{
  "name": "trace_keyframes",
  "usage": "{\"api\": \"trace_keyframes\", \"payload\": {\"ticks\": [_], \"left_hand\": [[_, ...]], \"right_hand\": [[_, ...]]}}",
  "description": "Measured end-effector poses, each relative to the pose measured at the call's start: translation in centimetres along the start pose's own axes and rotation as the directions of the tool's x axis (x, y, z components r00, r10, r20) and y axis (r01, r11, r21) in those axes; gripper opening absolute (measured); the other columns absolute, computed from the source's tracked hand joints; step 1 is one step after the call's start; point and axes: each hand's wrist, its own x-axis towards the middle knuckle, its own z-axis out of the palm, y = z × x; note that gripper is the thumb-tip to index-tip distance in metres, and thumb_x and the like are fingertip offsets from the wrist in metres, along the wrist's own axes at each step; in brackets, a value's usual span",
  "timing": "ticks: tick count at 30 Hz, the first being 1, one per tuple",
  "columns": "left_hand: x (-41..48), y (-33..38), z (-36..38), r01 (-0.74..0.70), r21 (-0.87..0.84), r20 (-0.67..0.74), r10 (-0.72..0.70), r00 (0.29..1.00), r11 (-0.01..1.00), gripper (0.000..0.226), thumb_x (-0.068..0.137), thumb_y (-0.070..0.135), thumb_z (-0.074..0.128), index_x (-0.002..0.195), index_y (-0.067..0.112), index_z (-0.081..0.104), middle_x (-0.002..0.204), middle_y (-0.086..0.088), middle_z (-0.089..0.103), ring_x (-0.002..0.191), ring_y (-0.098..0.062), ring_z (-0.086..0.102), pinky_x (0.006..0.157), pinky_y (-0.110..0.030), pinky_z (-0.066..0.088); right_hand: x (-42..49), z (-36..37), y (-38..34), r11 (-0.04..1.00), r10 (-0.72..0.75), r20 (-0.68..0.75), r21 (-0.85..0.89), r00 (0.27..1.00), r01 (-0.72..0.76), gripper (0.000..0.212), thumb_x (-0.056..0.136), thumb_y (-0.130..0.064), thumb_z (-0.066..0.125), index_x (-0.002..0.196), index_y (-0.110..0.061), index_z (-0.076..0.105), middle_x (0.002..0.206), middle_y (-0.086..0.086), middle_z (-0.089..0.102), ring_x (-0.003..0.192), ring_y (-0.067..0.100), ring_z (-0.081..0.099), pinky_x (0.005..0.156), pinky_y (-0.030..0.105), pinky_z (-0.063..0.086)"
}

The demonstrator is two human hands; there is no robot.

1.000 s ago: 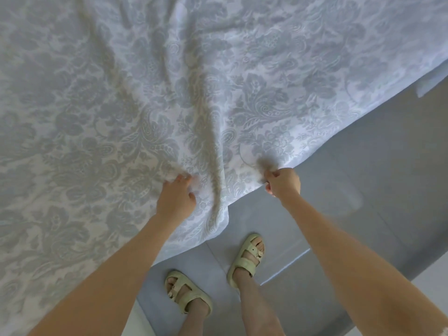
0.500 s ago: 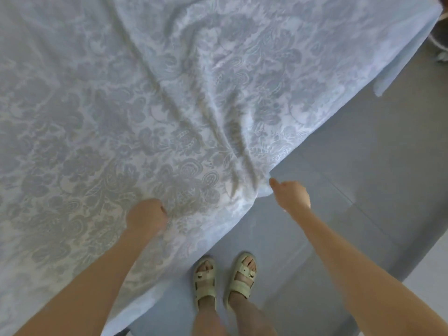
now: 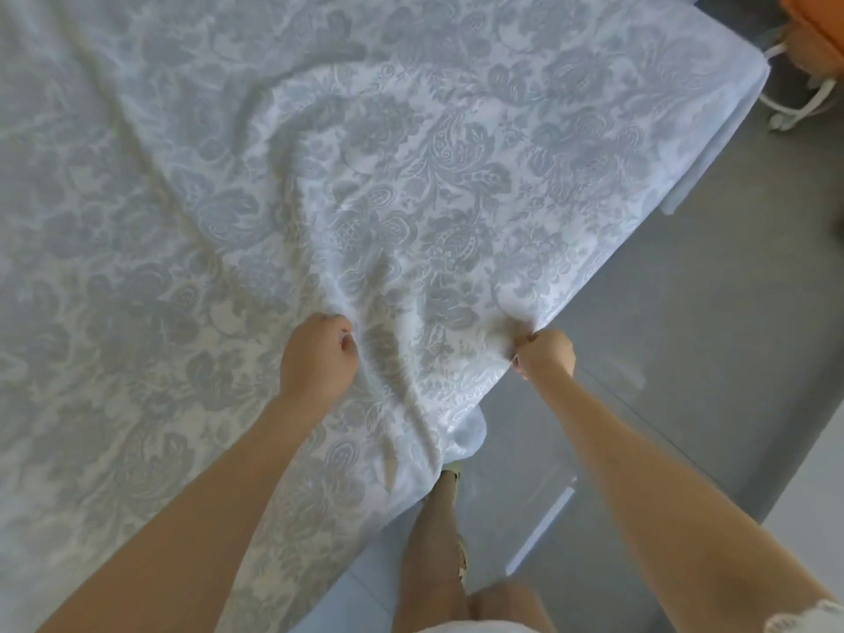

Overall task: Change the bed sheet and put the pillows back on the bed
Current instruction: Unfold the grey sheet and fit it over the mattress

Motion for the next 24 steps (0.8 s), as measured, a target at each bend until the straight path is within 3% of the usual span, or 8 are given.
{"api": "trace_keyframes", "payload": {"ticks": [5,8,11,15,17,19,21,24], "left_hand": [[5.0,2.6,-0.7,-0.026,0.038,0.043,0.025,0.999,0.999,0.019,0.090,0.008,0.051,0.101,0.005,0.066,0.103,-0.013,0.060,0.089,-0.029,0.057,0.072,-0.034,0.044],[7.2,3.3,-0.7,-0.044,0.064,0.065,0.040,0.997,0.997,0.024,0.088,0.006,0.053,0.108,0.004,0.066,0.111,-0.016,0.060,0.101,-0.033,0.057,0.082,-0.037,0.045],[9.2,4.3,-0.2,-0.030,0.121,0.160,0.011,0.987,0.992,0.033,0.090,0.010,0.051,0.121,0.005,0.059,0.121,-0.018,0.055,0.106,-0.035,0.054,0.085,-0.039,0.045],[11.7,6.5,1.3,-0.055,0.189,0.325,-0.009,0.946,0.980,0.045,0.094,0.021,0.049,0.139,0.015,0.045,0.141,-0.018,0.042,0.121,-0.036,0.048,0.095,-0.042,0.044],[12.5,8.2,2.3,-0.103,0.213,0.328,0.028,0.944,0.972,0.037,0.092,0.019,0.051,0.128,0.010,0.054,0.124,-0.020,0.051,0.104,-0.038,0.056,0.083,-0.039,0.047],[13.3,10.1,3.1,-0.082,0.225,0.281,0.015,0.960,0.971,0.019,0.091,0.015,0.050,0.097,0.001,0.060,0.095,-0.018,0.055,0.084,-0.036,0.058,0.067,-0.034,0.040],[14.0,11.8,3.6,-0.014,0.249,0.269,-0.056,0.961,0.968,0.017,0.091,0.012,0.047,0.081,0.000,0.054,0.082,-0.016,0.054,0.071,-0.029,0.052,0.062,-0.031,0.035],[15.1,13.8,3.9,0.109,0.277,0.244,-0.180,0.953,0.955,0.020,0.093,0.014,0.046,0.084,-0.001,0.057,0.079,-0.014,0.058,0.071,-0.028,0.051,0.064,-0.032,0.037]], "right_hand": [[-1.7,-4.9,0.6,0.909,-0.167,0.030,-0.382,0.985,0.166,0.030,0.085,-0.007,0.046,0.057,-0.013,0.038,0.058,0.004,0.043,0.063,0.030,0.044,0.048,0.028,0.028],[-0.3,-9.0,1.2,0.837,-0.148,-0.084,-0.541,0.985,0.080,0.013,0.084,-0.006,0.051,0.076,-0.012,0.057,0.079,0.013,0.062,0.078,0.036,0.058,0.061,0.029,0.041],[2.1,-12.6,3.3,0.849,0.052,-0.096,-0.521,0.994,-0.095,0.022,0.089,-0.012,0.053,0.104,-0.002,0.064,0.105,0.021,0.065,0.099,0.039,0.061,0.077,0.035,0.048],[5.3,-15.0,2.3,0.951,0.013,-0.067,-0.306,0.998,-0.033,0.029,0.093,-0.024,0.046,0.076,-0.010,0.063,0.079,0.014,0.064,0.073,0.032,0.058,0.065,0.033,0.045],[8.1,-15.2,-0.3,0.989,-0.011,-0.036,-0.146,0.999,0.005,0.035,0.094,-0.041,0.045,0.086,-0.012,0.063,0.075,0.007,0.062,0.072,0.027,0.060,0.064,0.032,0.048],[11.2,-15.1,-3.0,1.000,0.000,-0.002,0.007,1.000,0.000,0.048,0.093,-0.053,0.045,0.114,-0.012,0.060,0.082,0.006,0.064,0.078,0.028,0.066,0.064,0.030,0.050],[14.1,-15.0,-4.8,0.999,-0.019,0.007,0.035,1.000,0.019,0.041,0.093,-0.049,0.048,0.093,-0.010,0.061,0.070,0.005,0.058,0.070,0.027,0.065,0.053,0.026,0.044],[16.0,-15.2,-5.7,0.981,-0.087,-0.039,-0.177,0.995,0.078,0.039,0.095,-0.031,0.049,0.063,-0.011,0.043,0.060,0.002,0.045,0.058,0.022,0.049,0.047,0.025,0.032]]}}
